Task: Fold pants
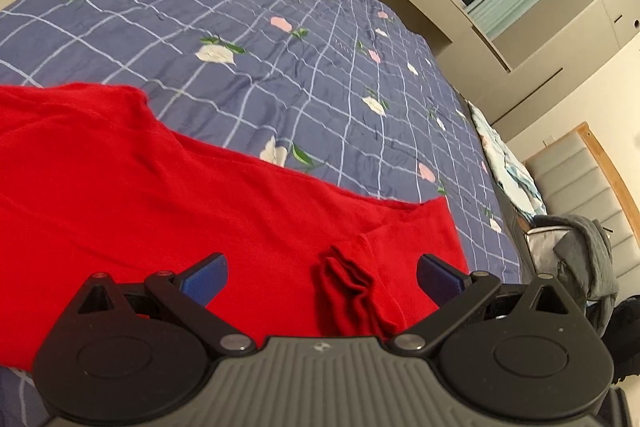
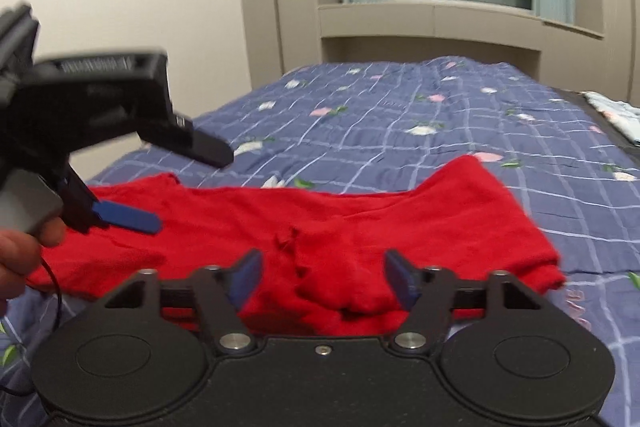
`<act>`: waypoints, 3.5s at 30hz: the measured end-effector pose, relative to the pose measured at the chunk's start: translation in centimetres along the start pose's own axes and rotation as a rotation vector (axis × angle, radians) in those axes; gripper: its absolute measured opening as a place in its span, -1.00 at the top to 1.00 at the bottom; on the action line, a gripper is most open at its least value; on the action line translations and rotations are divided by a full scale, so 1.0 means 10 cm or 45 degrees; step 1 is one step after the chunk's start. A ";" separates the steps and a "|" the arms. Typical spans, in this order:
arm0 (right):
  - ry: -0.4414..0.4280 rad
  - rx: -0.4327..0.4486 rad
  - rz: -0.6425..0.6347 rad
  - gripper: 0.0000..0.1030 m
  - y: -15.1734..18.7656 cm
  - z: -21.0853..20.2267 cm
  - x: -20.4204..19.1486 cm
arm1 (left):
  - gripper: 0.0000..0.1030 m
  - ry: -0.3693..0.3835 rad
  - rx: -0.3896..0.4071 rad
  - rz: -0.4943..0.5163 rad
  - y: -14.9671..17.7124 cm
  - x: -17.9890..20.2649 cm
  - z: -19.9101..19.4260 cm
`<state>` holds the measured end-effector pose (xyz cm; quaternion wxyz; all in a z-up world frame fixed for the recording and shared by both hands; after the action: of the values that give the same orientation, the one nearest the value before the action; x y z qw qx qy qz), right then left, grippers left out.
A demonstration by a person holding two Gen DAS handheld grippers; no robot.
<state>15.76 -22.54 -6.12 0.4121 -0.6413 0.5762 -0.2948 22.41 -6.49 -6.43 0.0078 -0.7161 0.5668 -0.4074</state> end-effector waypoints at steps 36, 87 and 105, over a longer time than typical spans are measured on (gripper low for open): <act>0.515 -0.116 0.142 -0.94 0.04 0.48 1.61 | 0.76 -0.045 -0.196 0.129 0.37 0.39 0.63; -0.056 -0.084 -0.295 -0.97 -0.09 0.25 -0.76 | -0.33 -0.276 -0.064 0.210 -0.08 -0.86 -0.54; -0.313 -0.172 -0.466 0.61 0.10 0.45 -1.51 | -0.99 -0.426 0.177 0.127 -0.04 -1.11 -1.65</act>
<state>16.68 -6.83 -7.68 0.3750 -0.7923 0.4142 -0.2452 12.70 10.16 -1.61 0.1717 -0.7425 0.5629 -0.3199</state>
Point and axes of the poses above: each gripper's, at about its wrist camera, not at the fingertips, and z roughly the way its jaws point, x to its right, y to its underside, the point moved 7 cm from there along z, roughly the way its jaws point
